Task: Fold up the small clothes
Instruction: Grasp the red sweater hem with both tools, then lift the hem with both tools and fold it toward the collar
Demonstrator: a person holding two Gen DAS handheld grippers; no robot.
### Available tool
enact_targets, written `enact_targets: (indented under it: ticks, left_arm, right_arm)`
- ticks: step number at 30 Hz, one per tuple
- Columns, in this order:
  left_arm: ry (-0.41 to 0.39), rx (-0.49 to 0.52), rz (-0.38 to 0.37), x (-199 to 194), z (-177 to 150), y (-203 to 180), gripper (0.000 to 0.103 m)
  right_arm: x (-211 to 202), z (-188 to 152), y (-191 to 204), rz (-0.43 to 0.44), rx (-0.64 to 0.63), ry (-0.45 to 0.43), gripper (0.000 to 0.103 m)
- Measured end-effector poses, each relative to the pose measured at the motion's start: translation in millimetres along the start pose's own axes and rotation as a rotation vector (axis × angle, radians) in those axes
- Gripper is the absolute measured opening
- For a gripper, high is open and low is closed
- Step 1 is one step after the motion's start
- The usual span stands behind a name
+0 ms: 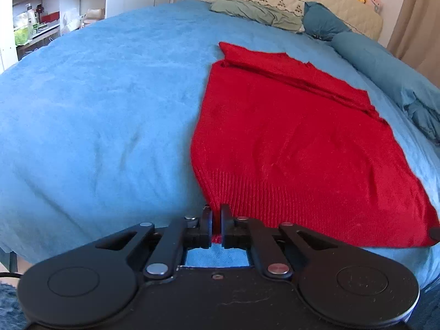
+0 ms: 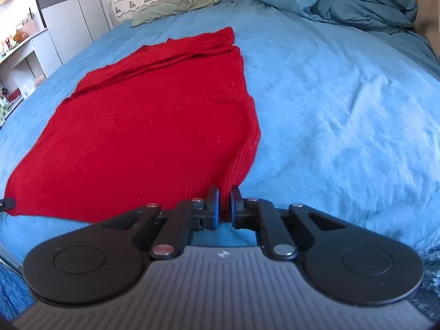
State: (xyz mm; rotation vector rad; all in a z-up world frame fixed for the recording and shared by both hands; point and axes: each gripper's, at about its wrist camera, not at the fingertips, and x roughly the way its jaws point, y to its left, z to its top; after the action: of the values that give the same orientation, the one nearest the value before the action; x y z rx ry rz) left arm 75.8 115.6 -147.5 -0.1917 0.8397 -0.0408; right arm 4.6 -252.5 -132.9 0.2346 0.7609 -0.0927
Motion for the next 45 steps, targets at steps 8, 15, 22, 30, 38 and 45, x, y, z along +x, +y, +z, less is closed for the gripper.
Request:
enact_targets:
  ticks: [8, 15, 22, 30, 38, 45]
  left_arm:
    - [-0.107, -0.014, -0.027, -32.8, 42.0, -3.0, 0.005]
    - [-0.243, -0.001, -0.07, -39.5, 123.7, -21.5, 0.005]
    - [-0.334, 0.016, -0.082, 11.0, 230.2, -43.5, 0.005]
    - [-0.325, 0.015, -0.012, 143.5, 326.9, -77.2, 0.005]
    - [-0.227, -0.004, 0.089, 277.3, 340.9, -81.1, 0.005]
    - [-0.181, -0.042, 0.109, 306.9, 330.9, -67.9, 0.013]
  right_arm:
    - [-21.4, 40.3, 1.6, 0.075, 0.059, -0.06, 0.021]
    - [-22.6, 119.8, 7.7, 0.147, 0.11, -0.153, 0.021]
    - [28.8, 235.2, 24.1, 0.203, 0.112, -0.211, 0.021]
    - [166.9, 339.2, 41.8, 0.143, 0.062, -0.173, 0.021]
    - [312.8, 357.5, 24.2, 0.056, 0.137, -0.08, 0.021]
    - [347.3, 352.3, 32.1, 0.026, 0.029, -0.085, 0.034]
